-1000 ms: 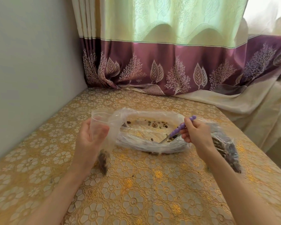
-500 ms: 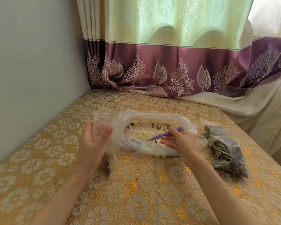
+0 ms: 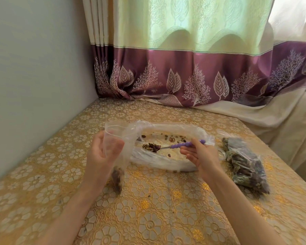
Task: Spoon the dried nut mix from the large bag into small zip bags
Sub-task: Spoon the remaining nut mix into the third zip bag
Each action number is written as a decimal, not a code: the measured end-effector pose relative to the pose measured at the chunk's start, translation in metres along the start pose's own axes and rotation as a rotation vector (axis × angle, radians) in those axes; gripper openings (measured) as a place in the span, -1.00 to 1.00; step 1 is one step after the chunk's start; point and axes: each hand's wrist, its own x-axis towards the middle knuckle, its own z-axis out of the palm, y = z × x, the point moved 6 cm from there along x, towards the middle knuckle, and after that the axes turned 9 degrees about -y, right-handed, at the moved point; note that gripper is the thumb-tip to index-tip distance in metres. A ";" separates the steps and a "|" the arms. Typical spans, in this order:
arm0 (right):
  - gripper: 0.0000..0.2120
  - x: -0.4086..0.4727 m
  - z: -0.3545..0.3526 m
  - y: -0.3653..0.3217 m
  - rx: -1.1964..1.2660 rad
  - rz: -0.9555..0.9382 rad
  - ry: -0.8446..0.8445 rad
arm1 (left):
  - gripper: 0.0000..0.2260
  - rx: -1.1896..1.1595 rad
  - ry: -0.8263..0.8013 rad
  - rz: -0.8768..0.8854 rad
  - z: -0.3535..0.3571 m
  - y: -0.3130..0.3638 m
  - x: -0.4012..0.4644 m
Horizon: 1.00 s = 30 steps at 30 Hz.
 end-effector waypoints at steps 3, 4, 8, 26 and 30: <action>-0.73 0.000 0.000 -0.010 -0.003 -0.051 -0.009 | -0.31 0.007 -0.002 -0.007 0.000 -0.003 0.000; -0.73 0.000 0.001 -0.014 0.000 -0.071 -0.011 | -0.32 0.005 -0.003 -0.008 0.000 -0.004 0.000; -0.73 0.001 0.004 -0.034 0.013 -0.140 -0.010 | -0.33 0.000 -0.002 -0.024 -0.001 -0.010 0.002; -0.67 -0.039 0.092 -0.098 -0.188 -0.417 -0.360 | -0.12 0.096 0.014 -0.114 -0.005 -0.016 0.000; -0.71 -0.049 0.108 -0.103 -0.331 -0.584 -0.420 | -0.34 0.045 0.016 -0.063 -0.002 -0.006 0.000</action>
